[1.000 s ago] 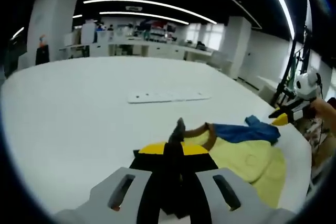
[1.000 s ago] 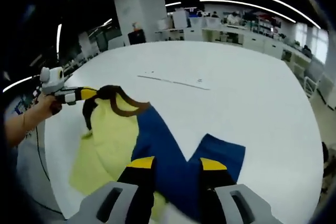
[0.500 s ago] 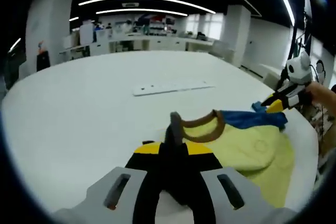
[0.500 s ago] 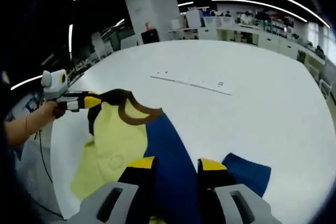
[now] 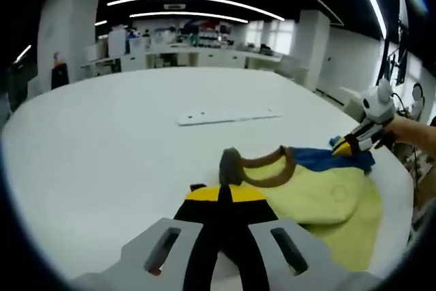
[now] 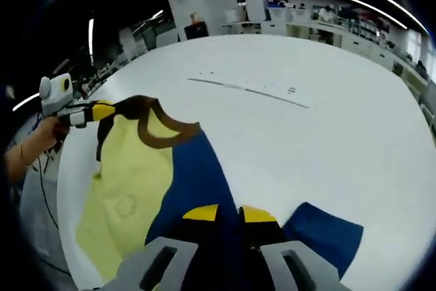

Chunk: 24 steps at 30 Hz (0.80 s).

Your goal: Fold the garment on the visible template until the final outline fits inside the template.

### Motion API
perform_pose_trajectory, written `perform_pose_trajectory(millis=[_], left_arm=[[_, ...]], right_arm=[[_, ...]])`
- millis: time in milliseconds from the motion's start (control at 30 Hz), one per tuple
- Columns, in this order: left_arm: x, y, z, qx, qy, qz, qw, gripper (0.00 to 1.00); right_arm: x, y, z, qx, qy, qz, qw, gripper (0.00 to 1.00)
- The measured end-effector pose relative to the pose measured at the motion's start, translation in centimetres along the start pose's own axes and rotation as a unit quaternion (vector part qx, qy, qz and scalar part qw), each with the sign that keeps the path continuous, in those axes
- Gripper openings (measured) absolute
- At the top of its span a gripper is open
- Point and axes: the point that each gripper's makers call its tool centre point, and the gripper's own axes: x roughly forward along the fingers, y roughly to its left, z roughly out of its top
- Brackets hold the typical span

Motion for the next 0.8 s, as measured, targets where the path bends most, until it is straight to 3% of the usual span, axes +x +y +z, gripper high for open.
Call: perform_pose_trajectory(millis=[133, 267, 533, 633, 800], left_arm=[[-0.3, -0.2, 0.4, 0.010, -0.003, 0.000, 0.9999, 0.00], [-0.6, -1.3, 1.7, 0.008, -0.018, -0.021, 0.9996, 0.00], [-1.3, -2.0, 5.8, 0.031, -0.069, -0.024, 0.9969, 0.00], [-1.2, -2.1, 6.8, 0.026, -0.082, -0.024, 0.9960, 0.00], [-0.3, -2.2, 8.4, 0.014, -0.106, -0.019, 0.9941, 0.00]], right_arm=[[0.0, 0.1, -0.1, -0.001, 0.001, 0.005, 1.0000, 0.00], [-0.9, 0.1, 0.7, -0.003, -0.014, 0.009, 0.9999, 0.00], [-4.7, -0.4, 4.5, -0.004, -0.088, -0.015, 0.9960, 0.00], [-5.9, -0.5, 5.4, 0.014, -0.110, -0.013, 0.9937, 0.00], [-8.1, -1.2, 7.2, 0.018, -0.154, -0.040, 0.9871, 0.00]])
